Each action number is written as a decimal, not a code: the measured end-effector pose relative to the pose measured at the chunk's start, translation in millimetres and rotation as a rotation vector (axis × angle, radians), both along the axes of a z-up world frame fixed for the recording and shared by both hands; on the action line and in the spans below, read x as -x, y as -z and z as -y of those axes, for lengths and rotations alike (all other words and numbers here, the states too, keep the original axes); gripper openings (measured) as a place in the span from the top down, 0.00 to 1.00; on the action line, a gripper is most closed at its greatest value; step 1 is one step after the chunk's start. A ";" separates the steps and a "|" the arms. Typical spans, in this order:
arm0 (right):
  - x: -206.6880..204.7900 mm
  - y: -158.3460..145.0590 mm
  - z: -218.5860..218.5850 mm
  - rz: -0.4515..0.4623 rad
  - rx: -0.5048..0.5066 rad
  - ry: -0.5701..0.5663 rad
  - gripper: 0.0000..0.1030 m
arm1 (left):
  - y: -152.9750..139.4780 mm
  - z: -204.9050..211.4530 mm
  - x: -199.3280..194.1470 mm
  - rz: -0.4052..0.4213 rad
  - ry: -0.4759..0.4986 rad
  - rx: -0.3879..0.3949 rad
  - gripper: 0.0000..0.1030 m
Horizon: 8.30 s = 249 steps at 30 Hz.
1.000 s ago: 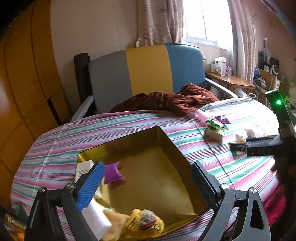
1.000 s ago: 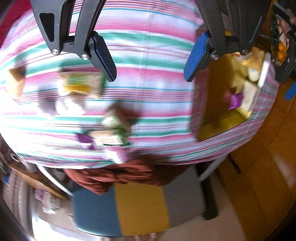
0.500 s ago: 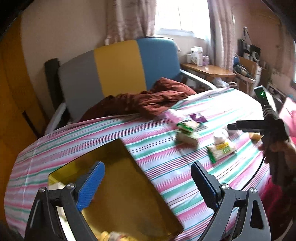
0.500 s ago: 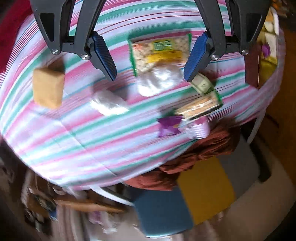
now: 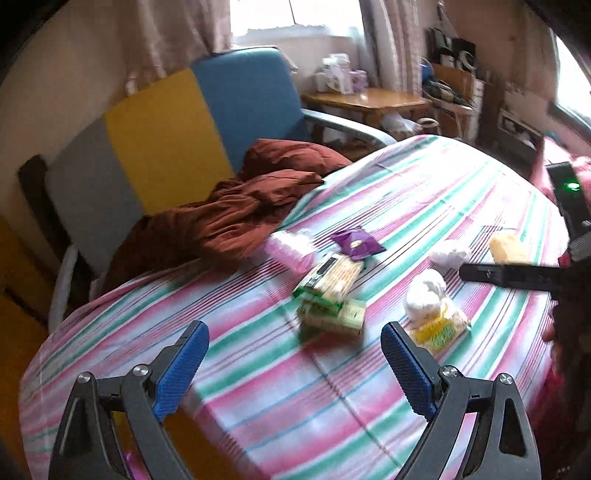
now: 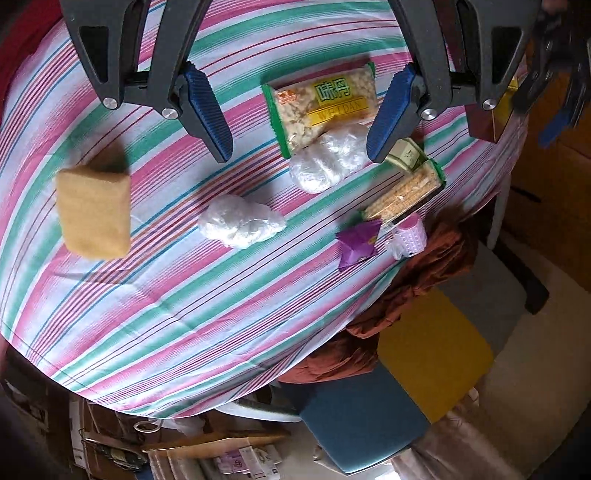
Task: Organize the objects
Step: 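Move both open tools over the remaining items on the cloth, then grasp the cracker packet with the left tool while the right tool grasps the green tea box, then carry cracker packet and tea box into the gold tray and open both tools, then lift both open tools out of the tray toward the remaining items, then grasp the pink hair roller with the left tool while the right tool grasps the purple snack packet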
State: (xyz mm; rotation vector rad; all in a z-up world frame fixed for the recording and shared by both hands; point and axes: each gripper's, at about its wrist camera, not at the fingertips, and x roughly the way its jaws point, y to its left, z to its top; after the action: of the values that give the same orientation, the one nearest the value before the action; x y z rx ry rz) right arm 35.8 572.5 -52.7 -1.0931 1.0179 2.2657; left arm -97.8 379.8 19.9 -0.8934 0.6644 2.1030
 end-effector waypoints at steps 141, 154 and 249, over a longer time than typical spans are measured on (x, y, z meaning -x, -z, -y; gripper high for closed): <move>67.5 -15.9 334.3 -0.017 -0.192 -0.841 0.37 | -3.9 326.4 -43.8 0.099 -0.640 -0.414 0.20; 60.5 -26.6 328.1 -0.031 -0.246 -0.784 0.37 | -10.8 312.2 -59.1 -0.007 -0.612 -0.347 0.16; 178.8 48.0 -3.6 0.283 -0.191 -0.267 0.62 | -0.5 138.6 5.7 0.211 -0.355 -0.249 0.09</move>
State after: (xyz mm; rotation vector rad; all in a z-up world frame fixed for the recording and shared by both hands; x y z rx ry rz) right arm -143.0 576.2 -100.7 -1.4837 0.5587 2.2631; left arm -103.5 241.3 20.4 -1.1326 0.1344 2.2910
